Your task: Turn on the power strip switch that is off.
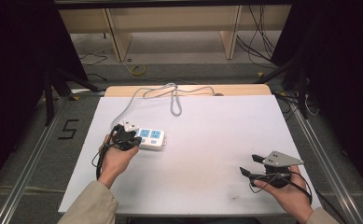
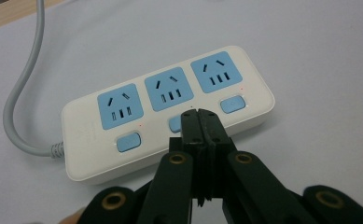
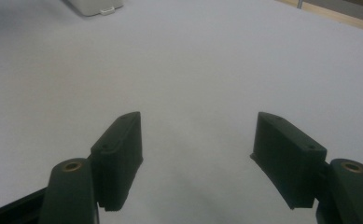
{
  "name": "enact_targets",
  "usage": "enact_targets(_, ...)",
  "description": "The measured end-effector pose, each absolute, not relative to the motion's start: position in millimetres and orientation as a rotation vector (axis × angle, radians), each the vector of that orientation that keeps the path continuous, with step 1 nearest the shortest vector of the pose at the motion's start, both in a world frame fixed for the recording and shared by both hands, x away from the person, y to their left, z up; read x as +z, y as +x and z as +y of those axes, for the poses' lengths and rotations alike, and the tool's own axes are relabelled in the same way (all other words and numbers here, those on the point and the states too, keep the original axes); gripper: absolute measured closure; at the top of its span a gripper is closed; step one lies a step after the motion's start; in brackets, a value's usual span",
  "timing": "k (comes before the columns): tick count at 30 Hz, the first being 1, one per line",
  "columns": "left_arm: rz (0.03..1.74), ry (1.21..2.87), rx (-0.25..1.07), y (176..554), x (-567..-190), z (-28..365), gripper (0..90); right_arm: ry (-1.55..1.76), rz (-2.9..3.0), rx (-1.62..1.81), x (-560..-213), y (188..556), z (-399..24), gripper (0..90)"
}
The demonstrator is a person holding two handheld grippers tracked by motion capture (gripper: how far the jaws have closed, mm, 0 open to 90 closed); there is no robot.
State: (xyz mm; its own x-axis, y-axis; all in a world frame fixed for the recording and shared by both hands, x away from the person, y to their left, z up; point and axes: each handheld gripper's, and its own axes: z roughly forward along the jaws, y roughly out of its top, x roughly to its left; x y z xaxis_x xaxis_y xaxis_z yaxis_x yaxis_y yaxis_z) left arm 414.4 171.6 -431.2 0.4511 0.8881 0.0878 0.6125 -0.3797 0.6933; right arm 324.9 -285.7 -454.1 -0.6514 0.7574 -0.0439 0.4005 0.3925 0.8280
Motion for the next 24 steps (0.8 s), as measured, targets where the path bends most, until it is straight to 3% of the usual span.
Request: enact_targets(24, 1.271, 2.145, 0.616, 432, -439, 167, 89.7, 1.002, 2.239, 1.166, -454, 324, -286, 33.1)
